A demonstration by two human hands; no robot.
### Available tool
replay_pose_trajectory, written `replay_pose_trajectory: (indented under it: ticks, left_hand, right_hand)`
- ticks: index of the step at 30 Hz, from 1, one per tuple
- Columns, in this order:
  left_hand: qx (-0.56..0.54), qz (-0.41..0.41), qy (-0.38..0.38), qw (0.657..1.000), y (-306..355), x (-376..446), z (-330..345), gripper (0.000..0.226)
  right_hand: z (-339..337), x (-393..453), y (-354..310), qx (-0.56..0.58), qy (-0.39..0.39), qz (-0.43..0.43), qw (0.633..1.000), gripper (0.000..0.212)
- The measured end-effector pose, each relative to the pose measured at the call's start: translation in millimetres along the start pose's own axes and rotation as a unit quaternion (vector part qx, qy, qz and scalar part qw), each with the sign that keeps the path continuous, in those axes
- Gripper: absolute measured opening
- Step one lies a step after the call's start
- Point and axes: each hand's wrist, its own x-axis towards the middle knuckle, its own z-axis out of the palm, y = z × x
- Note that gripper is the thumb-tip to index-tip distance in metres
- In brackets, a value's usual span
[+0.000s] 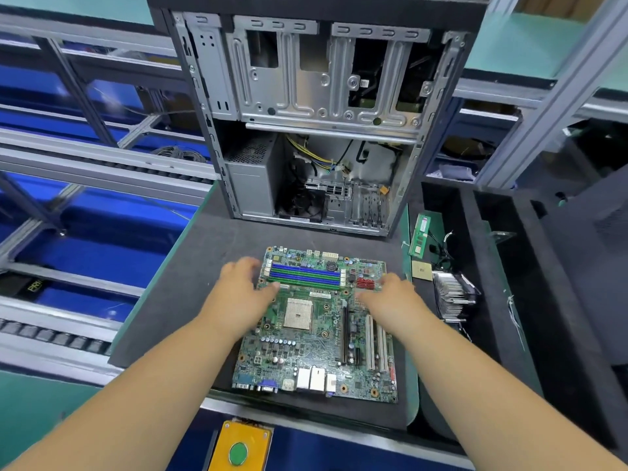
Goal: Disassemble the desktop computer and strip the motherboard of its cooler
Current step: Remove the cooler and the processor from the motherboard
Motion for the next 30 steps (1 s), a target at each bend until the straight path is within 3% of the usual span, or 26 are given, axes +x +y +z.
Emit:
replay_pose_trajectory:
  ticks: [3,5,11,16,23,30]
  left_hand:
    - [-0.054,-0.16,-0.084,0.982,4,9,-3,0.065]
    - [-0.102,-0.2,-0.122,0.967,8,12,-3,0.064]
    - [-0.246,-0.282,-0.079,0.924,8,20,-1,0.035]
    - [-0.224,-0.219,-0.06,0.948,11,16,0,0.013]
    - [-0.265,-0.168,-0.044,0.948,16,15,-1,0.019]
    - [-0.303,-0.151,-0.003,0.941,20,18,-6,0.02]
  right_hand:
    - [-8,-2,-7,-0.005,-0.057,0.049,0.997,0.075]
    - [-9,-4,-10,-0.008,-0.077,0.065,0.995,0.081]
    - [-16,0,-16,0.081,-0.085,0.092,0.989,0.081]
    - [-16,5,-11,0.133,-0.075,0.1,0.983,0.076]
    - [-19,4,-1,0.169,-0.076,0.079,0.979,0.081]
    - [-38,-6,12,0.157,-0.05,0.057,0.985,0.068]
